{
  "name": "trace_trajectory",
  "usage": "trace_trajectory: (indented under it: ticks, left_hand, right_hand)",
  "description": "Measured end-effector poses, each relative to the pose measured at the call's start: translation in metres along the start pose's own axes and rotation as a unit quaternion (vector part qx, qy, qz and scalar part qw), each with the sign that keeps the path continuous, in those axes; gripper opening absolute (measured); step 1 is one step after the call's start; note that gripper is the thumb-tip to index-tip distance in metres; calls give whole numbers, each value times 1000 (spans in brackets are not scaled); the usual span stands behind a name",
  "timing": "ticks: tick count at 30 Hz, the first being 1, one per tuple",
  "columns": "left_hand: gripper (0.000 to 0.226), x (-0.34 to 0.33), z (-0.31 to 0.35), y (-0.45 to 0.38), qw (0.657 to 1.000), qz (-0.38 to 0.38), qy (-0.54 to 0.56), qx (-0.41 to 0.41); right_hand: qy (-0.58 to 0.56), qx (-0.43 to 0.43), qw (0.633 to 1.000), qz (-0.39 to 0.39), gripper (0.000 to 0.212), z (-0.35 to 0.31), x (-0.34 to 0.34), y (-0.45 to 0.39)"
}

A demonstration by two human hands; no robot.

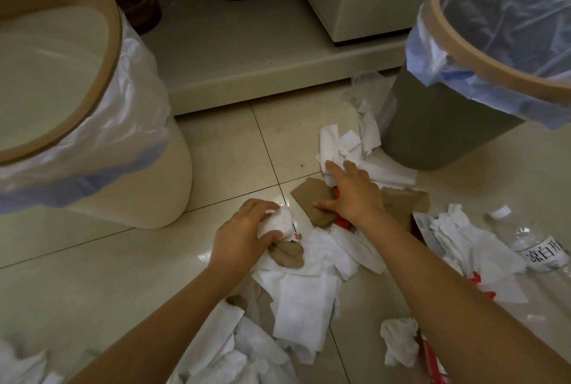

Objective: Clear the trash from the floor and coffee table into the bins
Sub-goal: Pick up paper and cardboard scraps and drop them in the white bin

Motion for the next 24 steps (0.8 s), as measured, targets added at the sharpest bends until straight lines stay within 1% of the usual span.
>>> trace_trajectory:
  ticks: [2,3,6,11,12,14,16,17,19,21,23,24]
  left_hand:
    - [57,-4,-5,-4,998,-29,-7,47]
    - [60,-6,-6,-6,997,-43,-38,59]
    - [52,-4,-2,-6,988,-34,-146,39]
    - [35,5,5,5,981,1,-196,-7]
    - [30,9,9,9,977,12,-210,-28]
    - [24,21,15,17,964,40,-248,-86]
    - [31,29,17,24,949,55,-277,-144]
    - [38,32,15,26,940,62,-292,-163]
    - [53,35,6,29,929,66,-316,-181]
    - [62,32,-3,33,926,58,-319,-193]
    - [63,27,-8,39,927,44,-308,-207]
    - [62,25,-9,42,929,38,-301,-214]
  right_hand:
    - [0,23,1000,13,87,-6,2,2]
    - [-7,32,999,13,85,-9,2,3]
    - [-35,56,998,8,77,-19,0,10]
    - [-45,95,994,-21,69,-38,-8,26]
    - [-47,99,994,-22,70,-41,-9,29]
    - [-25,106,994,-14,79,-48,-10,34]
    - [22,107,994,8,92,-53,-10,37]
    - [22,96,995,12,99,-53,-10,38]
    - [-23,58,998,-12,111,-50,-12,37]
    - [-59,23,996,-59,118,-44,-15,35]
    - [-43,22,995,-89,116,-44,-17,35]
    - [-23,29,995,-88,114,-47,-17,35]
Point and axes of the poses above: each hand's wrist, its own y-axis away from the middle knuckle, its own x-axis out of the back of the hand, z = x × y, the point moved 7 cm from there along -y, towards the middle knuckle, and after that the axes turned 9 degrees about x, right-handed, at the moved point
